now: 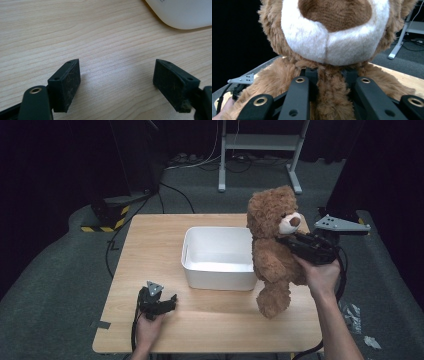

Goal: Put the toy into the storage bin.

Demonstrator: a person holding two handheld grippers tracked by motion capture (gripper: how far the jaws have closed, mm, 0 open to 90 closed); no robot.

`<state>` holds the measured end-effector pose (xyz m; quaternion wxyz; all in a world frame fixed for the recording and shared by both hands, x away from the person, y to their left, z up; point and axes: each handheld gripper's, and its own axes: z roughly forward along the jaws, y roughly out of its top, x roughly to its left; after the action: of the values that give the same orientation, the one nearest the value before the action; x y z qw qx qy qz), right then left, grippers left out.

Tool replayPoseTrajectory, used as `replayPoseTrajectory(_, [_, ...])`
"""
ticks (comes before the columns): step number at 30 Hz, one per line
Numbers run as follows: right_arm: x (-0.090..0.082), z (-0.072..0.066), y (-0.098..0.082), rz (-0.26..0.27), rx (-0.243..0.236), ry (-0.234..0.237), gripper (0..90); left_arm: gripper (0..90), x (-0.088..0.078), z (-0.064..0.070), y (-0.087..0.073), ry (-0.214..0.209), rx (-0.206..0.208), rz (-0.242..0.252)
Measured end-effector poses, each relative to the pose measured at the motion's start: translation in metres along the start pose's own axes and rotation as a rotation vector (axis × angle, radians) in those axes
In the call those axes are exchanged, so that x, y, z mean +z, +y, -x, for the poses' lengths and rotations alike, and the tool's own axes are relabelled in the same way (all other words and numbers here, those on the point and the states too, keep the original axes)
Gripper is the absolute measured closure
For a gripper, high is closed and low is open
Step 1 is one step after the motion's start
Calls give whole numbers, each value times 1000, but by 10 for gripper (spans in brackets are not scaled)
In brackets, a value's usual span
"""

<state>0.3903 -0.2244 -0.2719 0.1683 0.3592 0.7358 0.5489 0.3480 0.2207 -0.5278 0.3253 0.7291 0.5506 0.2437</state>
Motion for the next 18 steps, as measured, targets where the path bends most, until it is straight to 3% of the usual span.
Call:
replayPoseTrajectory(11, [7,-8,13,38,-17,15,736,213,-1,0,0,5,-8,-7])
replayPoseTrajectory(18, [23,-8,18,5,-21,22,736,213,0,0,0,9,-8,-7])
